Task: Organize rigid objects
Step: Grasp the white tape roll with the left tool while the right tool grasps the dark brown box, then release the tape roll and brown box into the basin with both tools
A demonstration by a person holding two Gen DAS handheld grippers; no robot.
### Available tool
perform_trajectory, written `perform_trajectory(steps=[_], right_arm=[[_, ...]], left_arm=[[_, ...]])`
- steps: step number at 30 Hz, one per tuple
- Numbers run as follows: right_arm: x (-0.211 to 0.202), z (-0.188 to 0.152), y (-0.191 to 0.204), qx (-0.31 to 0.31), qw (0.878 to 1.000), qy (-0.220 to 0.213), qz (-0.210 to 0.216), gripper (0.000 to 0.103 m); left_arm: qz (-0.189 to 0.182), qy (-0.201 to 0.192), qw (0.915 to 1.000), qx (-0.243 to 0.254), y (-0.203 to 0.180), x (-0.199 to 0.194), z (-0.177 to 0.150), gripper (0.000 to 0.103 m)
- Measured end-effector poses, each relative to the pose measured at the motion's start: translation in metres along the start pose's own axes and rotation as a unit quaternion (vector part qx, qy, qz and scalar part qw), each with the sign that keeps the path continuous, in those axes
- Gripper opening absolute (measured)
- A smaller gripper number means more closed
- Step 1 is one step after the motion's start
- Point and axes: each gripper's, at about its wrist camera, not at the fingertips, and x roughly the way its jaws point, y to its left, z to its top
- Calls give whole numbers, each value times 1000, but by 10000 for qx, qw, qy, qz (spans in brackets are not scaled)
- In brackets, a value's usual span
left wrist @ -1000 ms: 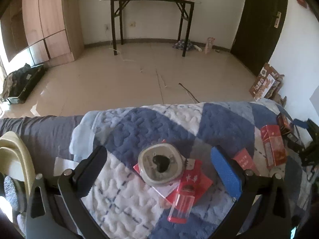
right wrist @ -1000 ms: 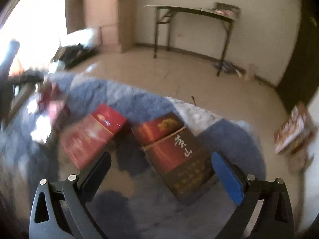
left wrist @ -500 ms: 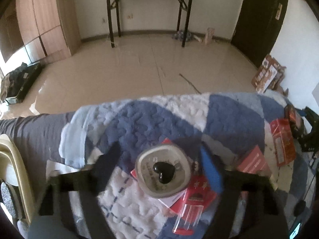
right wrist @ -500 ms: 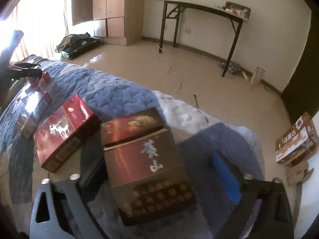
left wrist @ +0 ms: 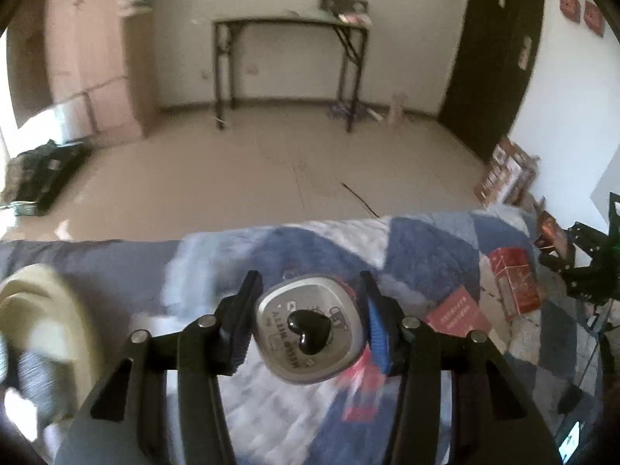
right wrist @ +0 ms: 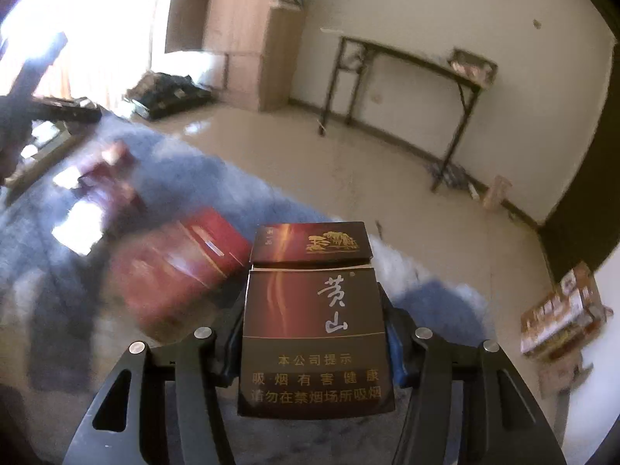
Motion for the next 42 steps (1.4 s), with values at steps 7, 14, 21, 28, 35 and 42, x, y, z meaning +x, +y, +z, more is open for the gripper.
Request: perform_trajectory(steps=[7,14,21,28,35,42], right_arm=[[-32,112,107,-848,9847,-651,1374,55],[34,211,295,-1730,9316,-596,3140,55],[125,269,417,-1847,9170,130,3534,55],[188,301,481,-1814,9232,577,3339,55],[193,287,505,-2127,9231,651,3137,56],[157,298,434,-1253,9323,250,3383,103]], left_arm=[[1570,-353,9850,-615,116,-140,-44,51],[2155,-57,9624,-1653,234,-159,-104,51],[2034,561,9594,-1874,281,-98,-129,51],[1994,831,9583,-1873,287,-74,-137,51],[1889,687,9588,-2008,288,-72,-140,52],[1951,-342,9621,-1876,254,-140,-118,103]])
